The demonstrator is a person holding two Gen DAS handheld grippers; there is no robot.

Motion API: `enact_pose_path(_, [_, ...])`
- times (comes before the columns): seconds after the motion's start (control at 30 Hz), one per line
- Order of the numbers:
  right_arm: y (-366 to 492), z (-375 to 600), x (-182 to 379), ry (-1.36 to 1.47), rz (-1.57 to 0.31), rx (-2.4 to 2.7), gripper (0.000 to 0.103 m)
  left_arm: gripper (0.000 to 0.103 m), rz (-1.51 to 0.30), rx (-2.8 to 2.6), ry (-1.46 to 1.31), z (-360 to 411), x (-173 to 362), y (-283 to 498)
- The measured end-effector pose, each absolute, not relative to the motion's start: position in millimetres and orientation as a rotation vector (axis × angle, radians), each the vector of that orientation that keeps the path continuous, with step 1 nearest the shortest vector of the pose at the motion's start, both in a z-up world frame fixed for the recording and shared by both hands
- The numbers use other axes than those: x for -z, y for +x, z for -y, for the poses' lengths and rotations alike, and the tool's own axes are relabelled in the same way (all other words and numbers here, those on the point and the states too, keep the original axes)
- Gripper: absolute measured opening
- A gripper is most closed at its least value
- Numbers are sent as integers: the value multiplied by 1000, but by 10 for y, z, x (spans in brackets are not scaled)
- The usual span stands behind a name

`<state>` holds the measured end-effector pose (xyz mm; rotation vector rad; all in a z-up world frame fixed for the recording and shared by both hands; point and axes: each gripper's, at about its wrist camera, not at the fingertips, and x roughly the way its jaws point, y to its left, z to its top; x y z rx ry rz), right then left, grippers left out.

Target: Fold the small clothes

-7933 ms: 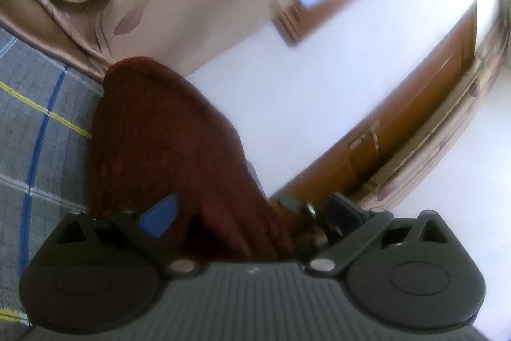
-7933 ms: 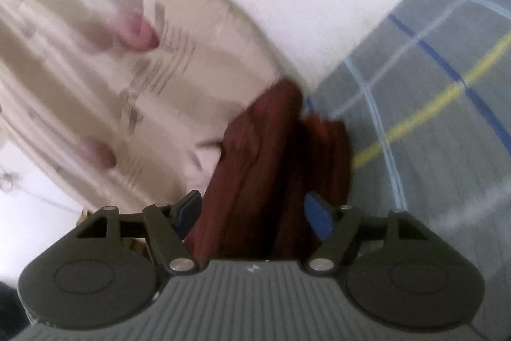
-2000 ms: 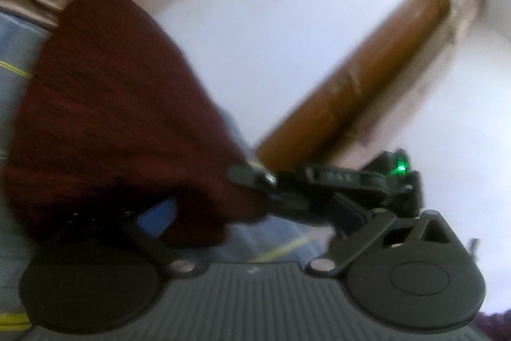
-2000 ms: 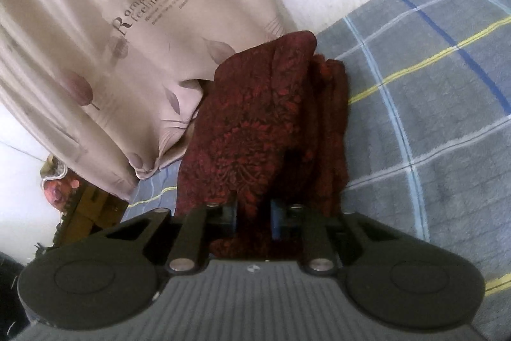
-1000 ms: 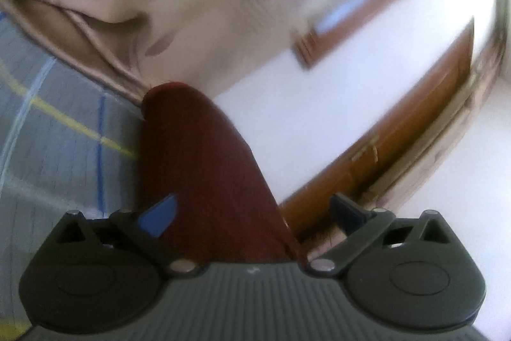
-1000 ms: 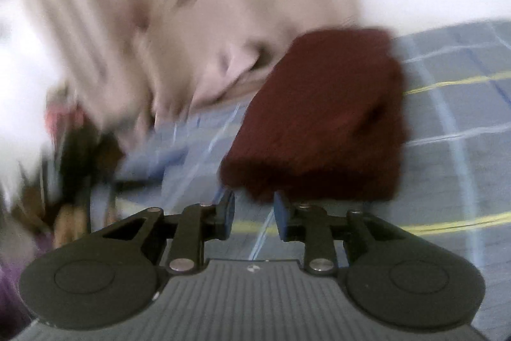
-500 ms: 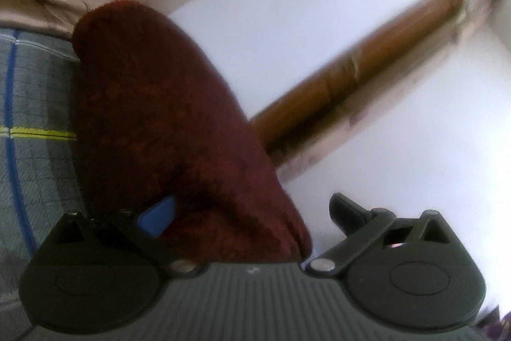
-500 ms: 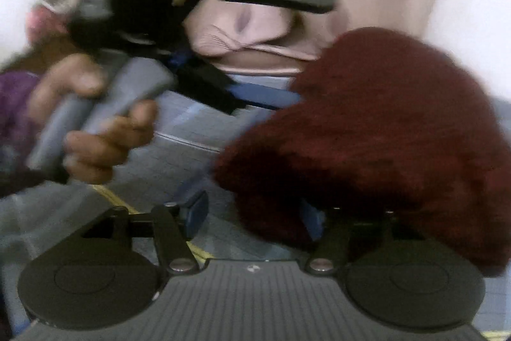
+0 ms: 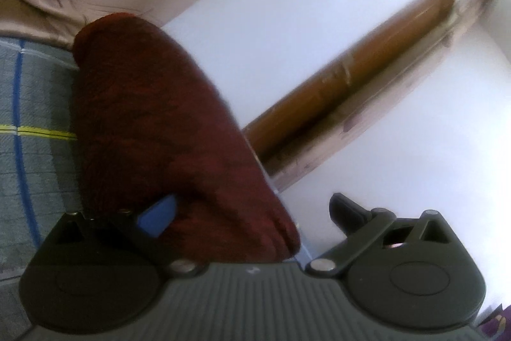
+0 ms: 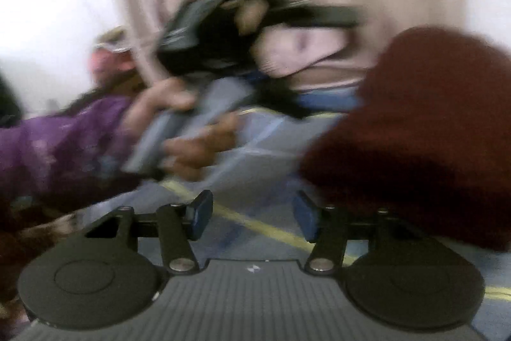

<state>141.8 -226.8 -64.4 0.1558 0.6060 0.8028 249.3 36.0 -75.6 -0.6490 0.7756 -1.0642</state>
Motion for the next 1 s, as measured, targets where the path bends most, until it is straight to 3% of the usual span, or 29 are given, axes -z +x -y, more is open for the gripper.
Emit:
enact_pose_path(0.27, [1800, 2095, 780, 13, -617, -676, 58, 103, -852, 1097, -600, -210, 745, 2681])
enact_pose_path(0.3, [1811, 2034, 787, 27, -614, -691, 63, 103, -871, 1099, -599, -199, 751, 2723])
enact_pose_path(0.43, [1751, 1906, 800, -7, -613, -784, 64, 103, -895, 1098, -552, -112, 737, 2752])
enact_pose_path(0.53, [1664, 1804, 813, -31, -646, -940, 55, 103, -877, 1084, -549, -61, 717, 2712])
enact_pose_path(0.6, [1571, 1719, 811, -73, -642, -915, 57, 103, -860, 1070, -580, -153, 714, 2642])
enact_pose_path(0.8, [1176, 2534, 597, 222, -584, -852, 55, 103, -706, 1019, -559, -330, 602, 2118])
enact_pose_path(1.0, [1360, 3681, 644, 500, -612, -482, 57, 103, -700, 980, -529, -230, 667, 1846])
